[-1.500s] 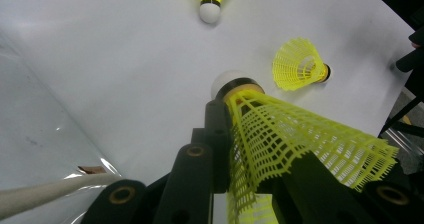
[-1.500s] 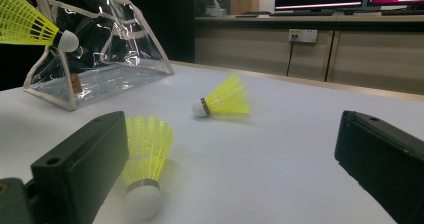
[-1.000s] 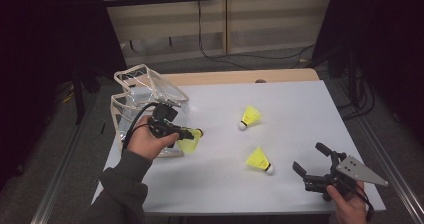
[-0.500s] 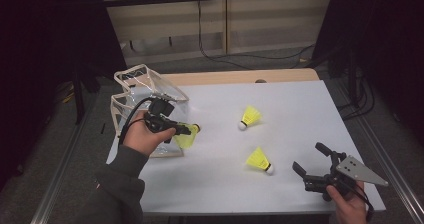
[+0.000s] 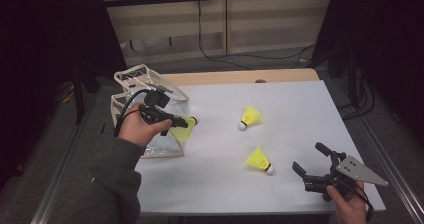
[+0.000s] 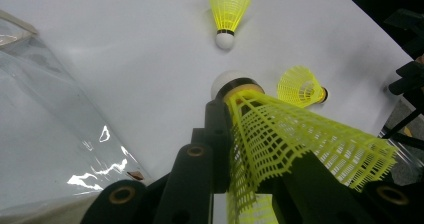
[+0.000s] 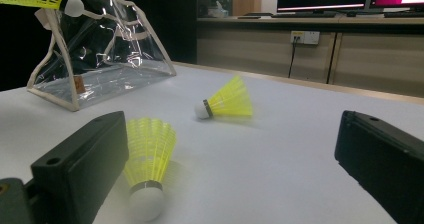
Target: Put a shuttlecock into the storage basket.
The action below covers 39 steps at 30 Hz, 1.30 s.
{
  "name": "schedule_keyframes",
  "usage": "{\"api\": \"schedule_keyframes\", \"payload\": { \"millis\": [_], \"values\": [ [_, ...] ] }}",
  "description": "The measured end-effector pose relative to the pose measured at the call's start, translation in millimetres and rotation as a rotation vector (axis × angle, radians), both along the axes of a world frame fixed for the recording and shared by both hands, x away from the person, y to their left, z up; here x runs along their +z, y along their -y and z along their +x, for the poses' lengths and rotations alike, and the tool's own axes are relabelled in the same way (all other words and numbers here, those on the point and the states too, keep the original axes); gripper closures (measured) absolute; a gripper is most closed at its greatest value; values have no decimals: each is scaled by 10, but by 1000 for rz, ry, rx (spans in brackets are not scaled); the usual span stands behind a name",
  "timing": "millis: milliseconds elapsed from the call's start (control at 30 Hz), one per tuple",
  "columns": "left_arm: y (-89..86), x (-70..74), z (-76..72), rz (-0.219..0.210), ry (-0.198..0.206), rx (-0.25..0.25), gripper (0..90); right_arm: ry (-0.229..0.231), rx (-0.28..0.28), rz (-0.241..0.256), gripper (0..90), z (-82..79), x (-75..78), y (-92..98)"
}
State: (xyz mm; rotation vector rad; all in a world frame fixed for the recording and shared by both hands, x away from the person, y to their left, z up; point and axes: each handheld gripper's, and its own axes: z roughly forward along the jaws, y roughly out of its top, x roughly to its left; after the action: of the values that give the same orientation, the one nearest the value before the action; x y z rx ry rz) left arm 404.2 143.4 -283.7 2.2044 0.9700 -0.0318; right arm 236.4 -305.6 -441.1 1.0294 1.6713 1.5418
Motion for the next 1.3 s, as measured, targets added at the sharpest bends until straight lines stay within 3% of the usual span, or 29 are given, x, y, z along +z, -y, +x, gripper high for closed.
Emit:
{"api": "schedule_keyframes", "payload": {
  "millis": [933,1300],
  "values": [
    [-82,196,187,-2,-31,24,826,-5,4,-3,5,6,-6,-3],
    [-132,287,254,0,-17,60,826,-6,4,0,5,8,-7,-1]
  ]
}}
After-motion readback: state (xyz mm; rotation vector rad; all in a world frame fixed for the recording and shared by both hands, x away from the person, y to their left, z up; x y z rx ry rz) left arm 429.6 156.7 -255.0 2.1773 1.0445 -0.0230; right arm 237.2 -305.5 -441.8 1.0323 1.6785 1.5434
